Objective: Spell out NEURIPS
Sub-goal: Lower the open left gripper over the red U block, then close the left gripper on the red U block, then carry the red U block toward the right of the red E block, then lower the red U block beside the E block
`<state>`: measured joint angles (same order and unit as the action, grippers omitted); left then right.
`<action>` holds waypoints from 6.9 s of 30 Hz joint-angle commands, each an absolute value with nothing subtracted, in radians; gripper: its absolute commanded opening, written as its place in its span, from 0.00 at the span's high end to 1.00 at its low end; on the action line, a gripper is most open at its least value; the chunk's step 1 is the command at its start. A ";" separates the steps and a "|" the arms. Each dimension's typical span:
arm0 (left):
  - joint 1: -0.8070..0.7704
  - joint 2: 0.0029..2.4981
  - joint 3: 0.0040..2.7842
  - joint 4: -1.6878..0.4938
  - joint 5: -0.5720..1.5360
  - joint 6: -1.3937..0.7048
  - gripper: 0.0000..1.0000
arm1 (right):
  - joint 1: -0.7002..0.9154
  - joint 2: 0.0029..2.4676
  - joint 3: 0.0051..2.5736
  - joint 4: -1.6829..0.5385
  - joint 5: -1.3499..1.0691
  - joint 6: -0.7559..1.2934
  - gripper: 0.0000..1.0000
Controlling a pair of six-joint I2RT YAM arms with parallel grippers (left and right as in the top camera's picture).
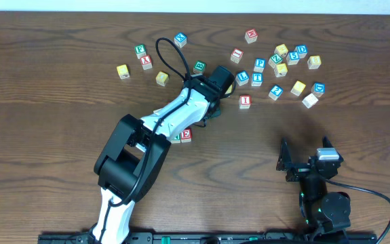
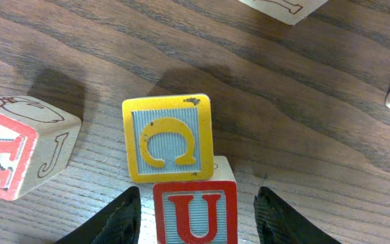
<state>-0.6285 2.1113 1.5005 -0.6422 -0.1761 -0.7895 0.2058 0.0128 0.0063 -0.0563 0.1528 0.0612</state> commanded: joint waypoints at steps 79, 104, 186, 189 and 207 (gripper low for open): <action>-0.800 1.891 1.436 -0.799 -0.215 -0.811 0.90 | 0.199 0.011 0.006 -0.060 0.158 0.074 0.01; -0.797 1.891 1.293 -0.728 -0.222 -0.847 0.90 | 0.199 0.011 0.006 -0.060 0.158 0.073 0.01; -0.748 1.942 1.245 -0.667 -0.165 -0.812 0.92 | 0.199 0.011 0.006 -0.060 0.158 0.073 0.01; -0.748 1.942 1.245 -0.665 -0.165 -0.813 0.92 | 0.199 0.011 0.006 -0.060 0.158 0.073 0.01; -0.756 1.942 1.195 -0.592 -0.165 -0.813 0.92 | 0.199 0.011 0.006 -0.060 0.158 0.073 0.01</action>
<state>-0.7547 1.9255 1.2121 -0.5953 -0.1631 -0.8303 0.2058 0.0128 0.0063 -0.0563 0.1528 0.0612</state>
